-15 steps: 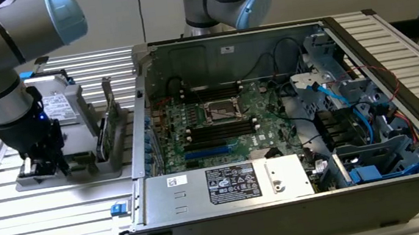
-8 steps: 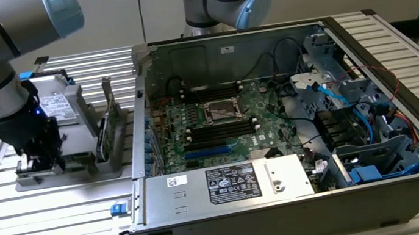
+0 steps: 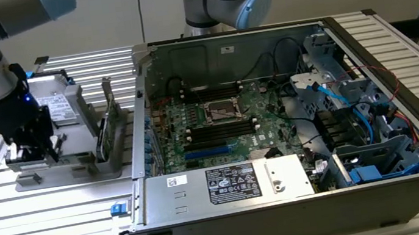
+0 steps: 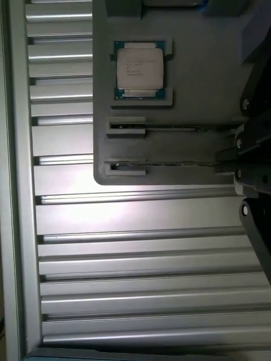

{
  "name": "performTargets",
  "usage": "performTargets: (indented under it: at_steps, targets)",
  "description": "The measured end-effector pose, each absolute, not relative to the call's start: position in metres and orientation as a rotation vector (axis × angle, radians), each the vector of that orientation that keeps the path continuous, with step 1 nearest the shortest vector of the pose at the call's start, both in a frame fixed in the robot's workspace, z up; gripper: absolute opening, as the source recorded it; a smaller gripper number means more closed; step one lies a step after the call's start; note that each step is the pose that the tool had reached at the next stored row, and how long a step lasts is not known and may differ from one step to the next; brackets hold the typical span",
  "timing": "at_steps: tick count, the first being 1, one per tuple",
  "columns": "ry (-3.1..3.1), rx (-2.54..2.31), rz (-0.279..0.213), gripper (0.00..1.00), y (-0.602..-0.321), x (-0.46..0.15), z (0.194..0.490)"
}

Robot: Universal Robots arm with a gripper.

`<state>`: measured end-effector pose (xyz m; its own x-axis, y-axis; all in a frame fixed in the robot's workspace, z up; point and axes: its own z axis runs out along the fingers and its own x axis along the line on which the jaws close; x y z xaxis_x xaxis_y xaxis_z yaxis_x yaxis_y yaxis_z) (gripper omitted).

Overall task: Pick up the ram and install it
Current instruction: 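Pick up the ram and move it above insertion slot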

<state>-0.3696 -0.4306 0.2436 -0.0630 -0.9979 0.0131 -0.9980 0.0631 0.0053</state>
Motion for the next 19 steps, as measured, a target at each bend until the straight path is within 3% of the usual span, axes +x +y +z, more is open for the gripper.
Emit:
performTargets:
  at_steps: [19]
  targets:
    - [-2.281,2.141,0.008,0.12,-0.431,-0.34,0.33]
